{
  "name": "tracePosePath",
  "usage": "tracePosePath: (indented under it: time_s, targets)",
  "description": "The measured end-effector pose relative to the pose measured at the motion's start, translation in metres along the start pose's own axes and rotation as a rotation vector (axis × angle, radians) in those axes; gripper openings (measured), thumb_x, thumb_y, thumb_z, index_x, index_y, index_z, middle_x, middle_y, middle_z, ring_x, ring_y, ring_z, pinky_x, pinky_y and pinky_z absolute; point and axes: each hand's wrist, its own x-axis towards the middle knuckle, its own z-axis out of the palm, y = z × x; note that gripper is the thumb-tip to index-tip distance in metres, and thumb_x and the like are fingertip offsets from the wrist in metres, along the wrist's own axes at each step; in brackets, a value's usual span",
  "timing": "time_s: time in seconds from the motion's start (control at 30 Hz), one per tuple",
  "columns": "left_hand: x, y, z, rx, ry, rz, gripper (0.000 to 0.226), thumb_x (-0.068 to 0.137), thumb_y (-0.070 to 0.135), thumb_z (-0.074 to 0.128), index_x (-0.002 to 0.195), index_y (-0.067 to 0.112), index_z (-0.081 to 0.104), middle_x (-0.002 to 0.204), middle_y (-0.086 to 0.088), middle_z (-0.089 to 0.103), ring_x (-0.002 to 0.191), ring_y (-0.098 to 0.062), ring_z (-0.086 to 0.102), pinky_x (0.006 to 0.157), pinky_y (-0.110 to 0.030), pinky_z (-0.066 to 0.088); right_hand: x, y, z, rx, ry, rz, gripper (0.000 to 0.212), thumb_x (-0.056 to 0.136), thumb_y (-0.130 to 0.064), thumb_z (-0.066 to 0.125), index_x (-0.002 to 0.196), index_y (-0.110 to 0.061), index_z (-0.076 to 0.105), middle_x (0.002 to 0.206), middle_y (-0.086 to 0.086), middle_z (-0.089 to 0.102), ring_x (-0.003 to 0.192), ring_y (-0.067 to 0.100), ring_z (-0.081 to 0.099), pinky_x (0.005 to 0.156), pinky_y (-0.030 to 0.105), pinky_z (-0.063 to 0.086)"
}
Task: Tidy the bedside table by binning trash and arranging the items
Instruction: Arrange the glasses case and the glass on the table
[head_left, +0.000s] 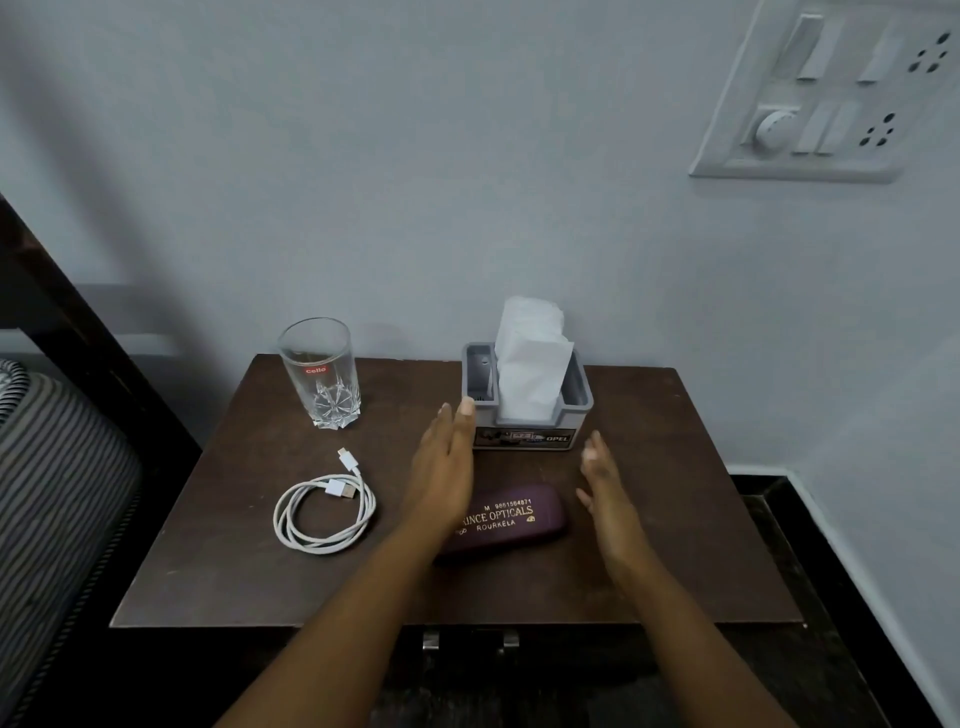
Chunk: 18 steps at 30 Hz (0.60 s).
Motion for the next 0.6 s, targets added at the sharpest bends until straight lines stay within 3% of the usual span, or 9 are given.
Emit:
tracePosePath:
  time_s: [0.07, 0.17, 0.23, 0.3, 0.4, 0.6]
  targets:
    - [0.0, -0.01, -0.018, 0.225, -0.029, 0.028, 0.076, 0.086, 0.068, 0.027, 0.144, 0.019, 0.037, 0.151, -0.003, 0.037, 0.141, -0.019, 0.031, 0.117, -0.037, 0.022, -0.014, 0.009, -0.005, -0.166, -0.088, -0.043, 0.061, 0.093, -0.026, 0.053, 0.145, -0.033, 0.023, 0.15, -0.01, 0.027, 0.13, 0.005, 0.029, 0.106, 0.027, 0.028]
    - [-0.011, -0.019, -0.043, 0.522, -0.294, 0.112, 0.087, 0.069, 0.078, 0.049, 0.139, 0.026, 0.041, 0.142, 0.0, 0.046, 0.131, -0.017, 0.042, 0.109, -0.034, 0.034, -0.028, 0.019, -0.007, -0.51, -0.221, -0.205, 0.077, 0.081, -0.018, 0.069, 0.143, -0.034, 0.026, 0.146, -0.021, 0.022, 0.133, -0.003, 0.021, 0.11, 0.02, 0.021]
    - [-0.022, -0.023, -0.047, 0.699, -0.433, 0.199, 0.088, 0.064, 0.068, 0.064, 0.139, 0.03, 0.039, 0.138, 0.003, 0.047, 0.127, -0.015, 0.043, 0.105, -0.03, 0.037, -0.034, 0.023, -0.004, -0.638, -0.212, -0.29, 0.079, 0.078, -0.02, 0.073, 0.143, -0.031, 0.029, 0.144, -0.024, 0.022, 0.133, -0.005, 0.019, 0.11, 0.017, 0.017]
    - [-0.027, -0.029, -0.046, 0.813, -0.426, 0.265, 0.086, 0.068, 0.049, 0.074, 0.141, 0.027, 0.036, 0.138, 0.001, 0.045, 0.127, -0.018, 0.041, 0.104, -0.028, 0.036, -0.038, 0.027, -0.001, -0.653, -0.136, -0.324, 0.071, 0.078, -0.02, 0.072, 0.139, -0.028, 0.037, 0.14, -0.021, 0.03, 0.131, -0.002, 0.026, 0.108, 0.014, 0.019]
    - [-0.03, -0.034, -0.047, 0.827, -0.39, 0.292, 0.083, 0.07, 0.033, 0.076, 0.142, 0.02, 0.036, 0.138, -0.003, 0.045, 0.128, -0.02, 0.04, 0.105, -0.028, 0.035, -0.046, 0.029, 0.003, -0.609, -0.039, -0.304, 0.063, 0.076, -0.014, 0.074, 0.132, -0.026, 0.047, 0.132, -0.017, 0.043, 0.125, 0.004, 0.039, 0.1, 0.009, 0.023]
    - [-0.037, -0.037, -0.08, 0.668, -0.365, 0.301, 0.07, 0.062, 0.023, 0.081, 0.126, 0.019, 0.052, 0.122, 0.001, 0.051, 0.114, -0.016, 0.049, 0.093, -0.02, 0.038, -0.061, 0.023, 0.023, -0.507, -0.027, -0.284, 0.063, 0.065, -0.006, 0.081, 0.122, -0.022, 0.059, 0.117, -0.019, 0.052, 0.115, 0.013, 0.054, 0.103, 0.036, 0.043]
